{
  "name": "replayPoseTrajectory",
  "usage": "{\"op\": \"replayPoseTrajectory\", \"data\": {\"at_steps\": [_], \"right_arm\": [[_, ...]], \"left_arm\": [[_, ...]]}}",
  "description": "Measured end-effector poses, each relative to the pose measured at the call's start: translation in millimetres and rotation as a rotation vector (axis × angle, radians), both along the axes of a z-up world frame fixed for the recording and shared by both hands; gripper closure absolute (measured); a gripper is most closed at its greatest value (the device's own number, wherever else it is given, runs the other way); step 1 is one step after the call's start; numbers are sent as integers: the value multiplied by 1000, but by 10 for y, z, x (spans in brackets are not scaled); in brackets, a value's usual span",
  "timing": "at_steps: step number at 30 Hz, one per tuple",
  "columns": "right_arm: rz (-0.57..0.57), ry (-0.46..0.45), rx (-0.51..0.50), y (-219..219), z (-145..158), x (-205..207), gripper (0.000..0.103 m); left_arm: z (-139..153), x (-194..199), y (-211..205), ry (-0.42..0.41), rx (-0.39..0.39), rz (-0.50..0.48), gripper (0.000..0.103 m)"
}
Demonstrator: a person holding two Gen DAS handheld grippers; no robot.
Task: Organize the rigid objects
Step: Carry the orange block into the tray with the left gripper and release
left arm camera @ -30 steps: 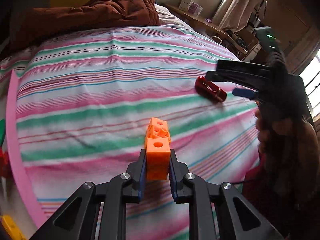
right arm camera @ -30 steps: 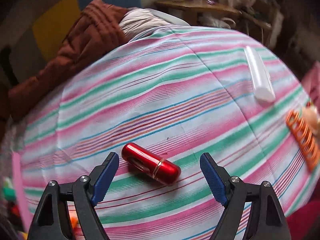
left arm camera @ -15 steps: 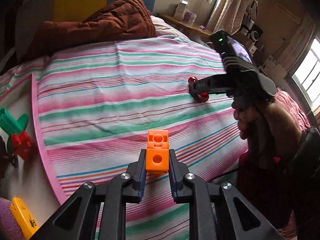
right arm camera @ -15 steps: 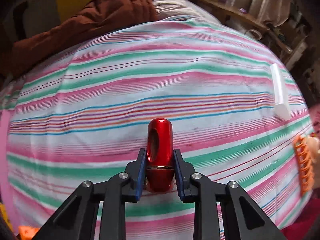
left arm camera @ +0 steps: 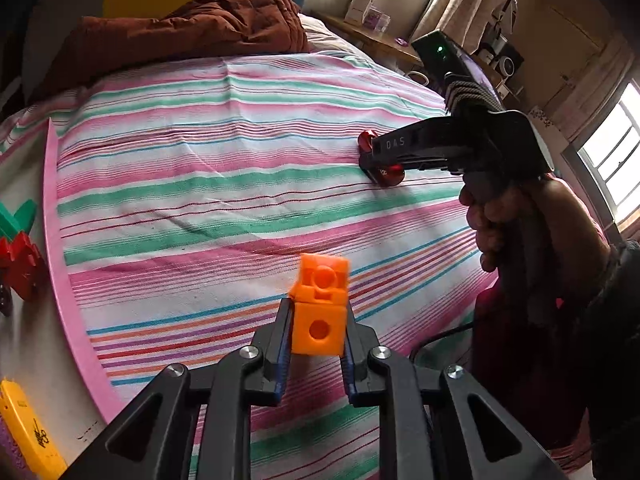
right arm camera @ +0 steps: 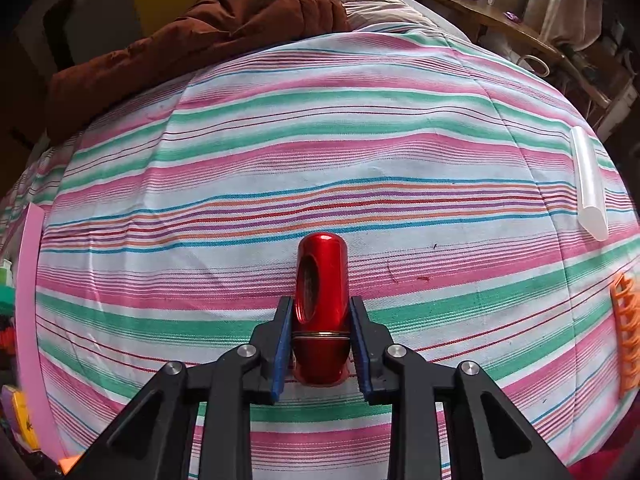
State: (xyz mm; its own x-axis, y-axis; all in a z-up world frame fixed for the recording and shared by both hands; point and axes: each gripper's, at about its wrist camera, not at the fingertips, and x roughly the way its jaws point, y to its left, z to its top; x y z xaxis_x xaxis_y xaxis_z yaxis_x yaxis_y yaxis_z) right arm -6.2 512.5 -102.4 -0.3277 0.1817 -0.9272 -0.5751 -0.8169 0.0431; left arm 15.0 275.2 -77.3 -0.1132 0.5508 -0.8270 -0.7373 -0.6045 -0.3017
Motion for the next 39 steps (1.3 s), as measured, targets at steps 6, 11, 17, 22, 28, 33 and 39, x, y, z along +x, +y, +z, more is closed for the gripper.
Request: {"op": "replayPoseTrajectory", "data": {"at_steps": [6, 11, 17, 22, 28, 33, 39], "right_arm": [[14, -8, 25, -30, 8, 12, 74], [16, -11, 33, -38, -1, 0, 74], [16, -12, 39, -113, 12, 32, 74], [17, -12, 42, -144, 20, 37, 74], [24, -18, 57, -218, 46, 45, 74], [28, -19, 62, -276, 58, 58, 75], [26, -16, 60, -294, 64, 77, 75]], "left_arm": [[-16, -60, 24, -4, -4, 8, 72], [-22, -37, 24, 31, -29, -19, 72], [-55, -49, -40, 30, -50, -11, 72], [-100, -17, -49, 29, -72, -24, 72], [-60, 54, -44, 80, -75, -33, 80], [157, 103, -93, 140, -28, -13, 81], [523, 109, -297, 239, 31, 43, 81]]}}
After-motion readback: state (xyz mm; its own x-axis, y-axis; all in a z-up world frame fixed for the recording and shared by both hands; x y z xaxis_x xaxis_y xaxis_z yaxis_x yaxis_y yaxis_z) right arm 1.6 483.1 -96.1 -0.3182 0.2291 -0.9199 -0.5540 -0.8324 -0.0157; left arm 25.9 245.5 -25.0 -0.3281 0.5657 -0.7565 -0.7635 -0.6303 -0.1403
